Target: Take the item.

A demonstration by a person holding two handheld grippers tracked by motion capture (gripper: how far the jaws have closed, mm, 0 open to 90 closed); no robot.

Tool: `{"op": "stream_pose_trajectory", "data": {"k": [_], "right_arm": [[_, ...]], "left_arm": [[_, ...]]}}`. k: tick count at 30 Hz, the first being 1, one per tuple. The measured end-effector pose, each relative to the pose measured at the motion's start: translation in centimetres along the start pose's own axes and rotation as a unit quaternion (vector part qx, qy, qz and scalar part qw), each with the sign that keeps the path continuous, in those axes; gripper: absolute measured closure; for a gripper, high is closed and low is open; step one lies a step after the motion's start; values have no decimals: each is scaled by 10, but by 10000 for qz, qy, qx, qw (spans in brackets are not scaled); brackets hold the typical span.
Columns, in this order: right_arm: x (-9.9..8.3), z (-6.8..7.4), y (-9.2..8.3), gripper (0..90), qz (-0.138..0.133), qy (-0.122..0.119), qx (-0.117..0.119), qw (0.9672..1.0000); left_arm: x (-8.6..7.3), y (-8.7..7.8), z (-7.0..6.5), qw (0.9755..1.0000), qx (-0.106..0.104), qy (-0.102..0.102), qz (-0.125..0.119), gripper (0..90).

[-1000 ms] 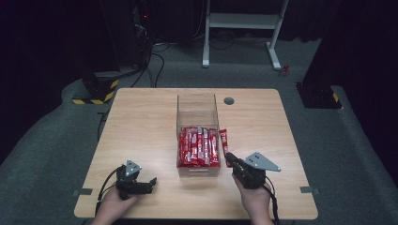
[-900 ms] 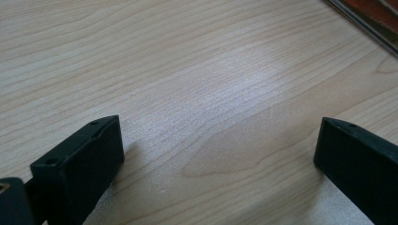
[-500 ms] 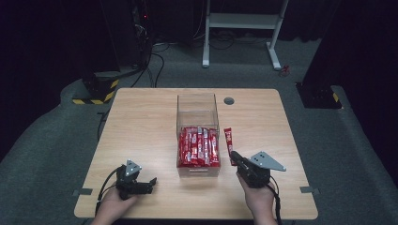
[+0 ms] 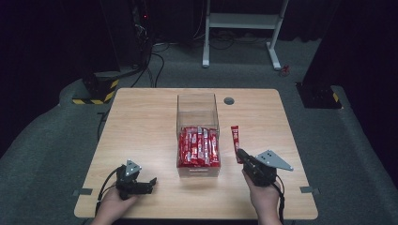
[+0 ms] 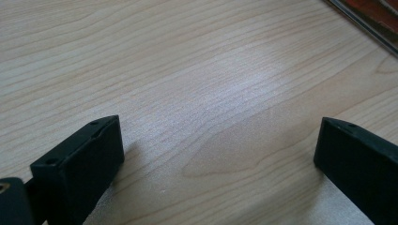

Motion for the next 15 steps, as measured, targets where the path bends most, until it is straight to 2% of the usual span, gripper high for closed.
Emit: {"op": "stream_pose_trajectory", "data": {"k": [9,15], "right_arm": [[0,-6,-2,893,14,-50,-112,9999],[0,-16,3,893,56,-137,-253,9996]], "left_arm": [[0,0,0,10000,-1,11,13,21],[0,0,0,10000,-1,14,13,22]]}}
Point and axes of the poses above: each handheld gripper's, and its own axes: y roughly forward along the jaws, x roughly out of its top, z roughly to its left, the point moved 10 cm from there along y, roughly forward along the jaws, and after that the axes turned 6 degrees about -z, right-handed, at the moved point
